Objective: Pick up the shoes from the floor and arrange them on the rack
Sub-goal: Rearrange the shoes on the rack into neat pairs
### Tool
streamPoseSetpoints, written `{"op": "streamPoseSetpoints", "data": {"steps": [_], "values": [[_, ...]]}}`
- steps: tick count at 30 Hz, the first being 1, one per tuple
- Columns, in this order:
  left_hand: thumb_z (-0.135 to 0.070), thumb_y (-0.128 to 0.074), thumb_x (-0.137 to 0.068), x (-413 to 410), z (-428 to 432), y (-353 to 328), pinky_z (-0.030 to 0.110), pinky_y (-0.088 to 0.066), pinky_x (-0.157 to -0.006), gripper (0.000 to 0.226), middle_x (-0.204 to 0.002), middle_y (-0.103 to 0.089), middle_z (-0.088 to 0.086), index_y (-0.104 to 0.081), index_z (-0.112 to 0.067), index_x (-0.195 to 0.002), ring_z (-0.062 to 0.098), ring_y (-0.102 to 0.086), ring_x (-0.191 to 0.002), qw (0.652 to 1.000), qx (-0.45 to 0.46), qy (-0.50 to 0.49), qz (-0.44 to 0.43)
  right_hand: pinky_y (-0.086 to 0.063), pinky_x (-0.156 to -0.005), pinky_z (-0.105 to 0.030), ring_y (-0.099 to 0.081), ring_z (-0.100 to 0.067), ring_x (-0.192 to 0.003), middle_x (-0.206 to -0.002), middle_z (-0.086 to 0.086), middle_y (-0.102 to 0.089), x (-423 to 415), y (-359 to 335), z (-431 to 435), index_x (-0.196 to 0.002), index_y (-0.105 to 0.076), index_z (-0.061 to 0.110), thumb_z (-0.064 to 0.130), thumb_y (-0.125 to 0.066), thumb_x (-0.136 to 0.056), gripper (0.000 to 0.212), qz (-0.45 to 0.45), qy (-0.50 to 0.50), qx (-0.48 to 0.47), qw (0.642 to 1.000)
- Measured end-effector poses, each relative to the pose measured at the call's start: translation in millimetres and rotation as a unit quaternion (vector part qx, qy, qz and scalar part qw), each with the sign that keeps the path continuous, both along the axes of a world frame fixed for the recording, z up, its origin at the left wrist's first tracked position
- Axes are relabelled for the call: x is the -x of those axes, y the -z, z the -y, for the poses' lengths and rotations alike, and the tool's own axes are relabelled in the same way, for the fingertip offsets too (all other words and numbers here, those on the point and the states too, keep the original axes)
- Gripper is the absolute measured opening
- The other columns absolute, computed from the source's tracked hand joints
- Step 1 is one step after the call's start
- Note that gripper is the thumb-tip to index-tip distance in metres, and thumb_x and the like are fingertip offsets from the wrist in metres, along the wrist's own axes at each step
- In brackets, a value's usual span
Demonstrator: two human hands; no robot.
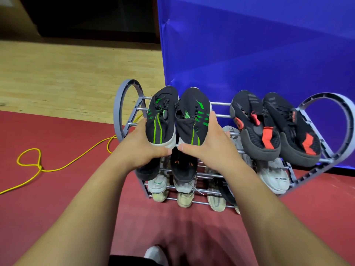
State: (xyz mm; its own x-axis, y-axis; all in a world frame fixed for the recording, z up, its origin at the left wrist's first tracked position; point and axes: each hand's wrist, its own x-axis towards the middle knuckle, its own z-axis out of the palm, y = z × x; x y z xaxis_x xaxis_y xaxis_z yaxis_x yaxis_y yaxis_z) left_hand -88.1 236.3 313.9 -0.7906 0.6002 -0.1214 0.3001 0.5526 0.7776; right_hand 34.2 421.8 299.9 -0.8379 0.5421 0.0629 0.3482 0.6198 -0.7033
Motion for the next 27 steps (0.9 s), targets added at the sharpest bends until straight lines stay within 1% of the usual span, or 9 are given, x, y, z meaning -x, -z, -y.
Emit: {"op": "streamPoseSetpoints", "data": {"steps": [2, 5, 7, 10, 12, 16, 19, 22, 27], "values": [[-0.047, -0.089, -0.057, 1, -1, 1, 0.038, -0.054, -0.095, 0.087, -0.113, -0.067, -0.025, -0.045, -0.040, -0.131, -0.001, -0.066, -0.102, 1.000, 0.002, -0.006, -0.002, -0.016, -0.122, -0.060, -0.050, -0.017, -0.135, -0.143, 0.019, -0.055, 2, 3, 0, -0.158, -0.011, 0.035, 0.078, -0.075, -0.054, 0.130, 0.002, 0.007, 0.004, 1.000], [-0.044, -0.088, -0.057, 0, -2, 0, 0.036, -0.055, -0.091, 0.086, -0.110, -0.067, -0.023, -0.044, -0.039, -0.131, 0.002, -0.066, -0.098, 1.000, 0.003, -0.017, -0.007, -0.014, -0.122, -0.060, -0.052, -0.017, -0.133, -0.141, 0.019, -0.056, 3, 5, 0, -0.157, -0.014, 0.035, 0.078, -0.074, -0.054, 0.127, 0.001, 0.008, 0.001, 1.000], [-0.038, -0.088, -0.060, -1, -2, -1, 0.030, -0.054, -0.084, 0.082, -0.108, -0.067, -0.023, -0.044, -0.038, -0.131, -0.001, -0.066, -0.095, 1.000, -0.003, -0.021, -0.008, -0.018, -0.121, -0.061, -0.052, -0.018, -0.133, -0.140, 0.019, -0.057, 4, 5, 1, -0.156, -0.014, 0.036, 0.080, -0.074, -0.053, 0.127, 0.002, 0.003, 0.003, 1.000], [-0.030, -0.088, -0.065, -3, -1, -4, 0.020, -0.050, -0.074, 0.077, -0.103, -0.067, -0.026, -0.045, -0.039, -0.128, -0.012, -0.064, -0.085, 1.000, -0.016, -0.026, -0.002, -0.030, -0.116, -0.062, -0.055, -0.018, -0.129, -0.135, 0.020, -0.059, 4, 6, 4, -0.153, -0.017, 0.039, 0.081, -0.074, -0.051, 0.124, 0.004, 0.002, 0.006, 1.000], [-0.029, -0.088, -0.065, -4, -1, -5, 0.021, -0.050, -0.076, 0.078, -0.104, -0.067, -0.026, -0.045, -0.039, -0.130, -0.011, -0.064, -0.087, 0.999, -0.017, -0.028, 0.002, -0.034, -0.113, -0.062, -0.056, -0.019, -0.126, -0.130, 0.020, -0.060, 4, 6, 4, -0.151, -0.019, 0.040, 0.081, -0.074, -0.052, 0.120, 0.000, 0.000, 0.007, 1.000], [-0.029, -0.087, -0.066, -6, -2, -6, 0.023, -0.050, -0.075, 0.075, -0.106, -0.067, -0.024, -0.045, -0.037, -0.127, -0.004, -0.065, -0.092, 1.000, -0.009, -0.030, -0.002, -0.028, -0.116, -0.063, -0.056, -0.019, -0.127, -0.129, 0.021, -0.062, 4, 5, 3, -0.151, -0.020, 0.039, 0.083, -0.072, -0.052, 0.120, 0.009, -0.006, 0.000, 1.000], [-0.031, -0.086, -0.065, -7, -2, -5, 0.030, -0.054, -0.082, 0.073, -0.104, -0.068, -0.022, -0.046, -0.035, -0.127, 0.001, -0.067, -0.092, 0.999, -0.007, -0.032, 0.005, -0.036, -0.111, -0.058, -0.058, -0.018, -0.122, -0.123, 0.021, -0.064, 0, 3, 2, -0.145, -0.027, 0.041, 0.082, -0.073, -0.052, 0.112, 0.006, -0.016, -0.001, 1.000], [-0.035, -0.086, -0.063, -10, 0, -6, 0.035, -0.056, -0.084, 0.075, -0.103, -0.070, -0.020, -0.047, -0.034, -0.128, 0.004, -0.069, -0.092, 0.999, -0.003, -0.036, 0.010, -0.043, -0.105, -0.053, -0.059, -0.017, -0.118, -0.118, 0.022, -0.065, -6, 1, 2, -0.137, -0.031, 0.044, 0.078, -0.075, -0.053, 0.101, 0.006, -0.033, 0.008, 0.999], [-0.029, -0.084, -0.067, -22, 2, -7, 0.032, -0.054, -0.083, 0.075, -0.105, -0.069, -0.019, -0.045, -0.032, -0.130, 0.004, -0.067, -0.092, 0.999, -0.008, -0.051, 0.005, -0.049, -0.099, -0.051, -0.060, -0.019, -0.118, -0.118, 0.018, -0.065, -11, 4, 1, -0.134, -0.033, 0.044, 0.081, -0.074, -0.052, 0.099, 0.007, -0.039, 0.012, 0.999]]}}
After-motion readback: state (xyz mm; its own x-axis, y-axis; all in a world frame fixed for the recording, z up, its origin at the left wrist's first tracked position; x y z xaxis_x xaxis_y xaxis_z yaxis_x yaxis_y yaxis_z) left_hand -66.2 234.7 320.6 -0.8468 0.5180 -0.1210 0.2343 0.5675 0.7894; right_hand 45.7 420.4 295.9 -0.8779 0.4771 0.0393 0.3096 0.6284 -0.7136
